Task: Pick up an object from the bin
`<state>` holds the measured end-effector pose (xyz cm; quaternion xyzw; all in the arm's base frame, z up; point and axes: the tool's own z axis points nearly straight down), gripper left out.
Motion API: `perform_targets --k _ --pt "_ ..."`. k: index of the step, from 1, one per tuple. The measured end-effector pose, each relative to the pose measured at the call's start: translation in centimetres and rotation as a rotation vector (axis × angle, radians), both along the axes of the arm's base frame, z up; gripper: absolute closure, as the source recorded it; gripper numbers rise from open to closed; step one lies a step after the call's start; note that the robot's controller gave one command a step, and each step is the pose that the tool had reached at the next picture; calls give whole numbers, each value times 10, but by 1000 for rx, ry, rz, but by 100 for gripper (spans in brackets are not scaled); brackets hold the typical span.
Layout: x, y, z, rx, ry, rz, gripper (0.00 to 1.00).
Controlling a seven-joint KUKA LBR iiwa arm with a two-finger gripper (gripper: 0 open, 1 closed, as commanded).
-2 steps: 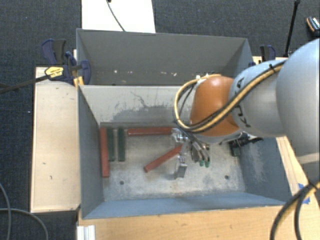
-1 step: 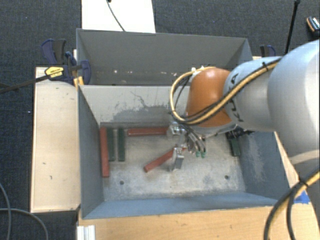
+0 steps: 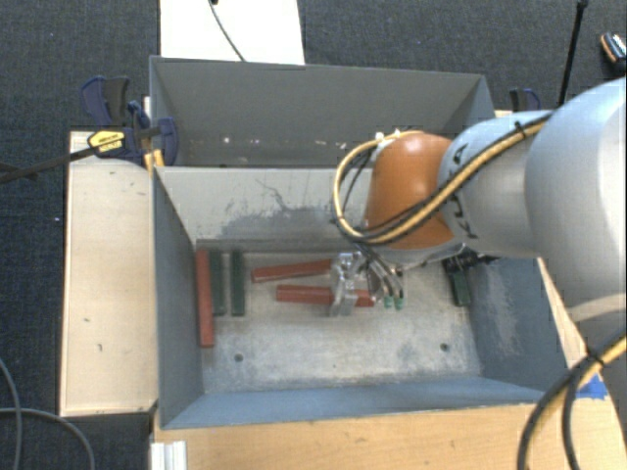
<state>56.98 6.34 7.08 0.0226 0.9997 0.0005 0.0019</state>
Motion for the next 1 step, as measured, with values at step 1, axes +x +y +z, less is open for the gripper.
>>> perform_targets --k 1 --pt "13 18 201 1 -8 -14 100"
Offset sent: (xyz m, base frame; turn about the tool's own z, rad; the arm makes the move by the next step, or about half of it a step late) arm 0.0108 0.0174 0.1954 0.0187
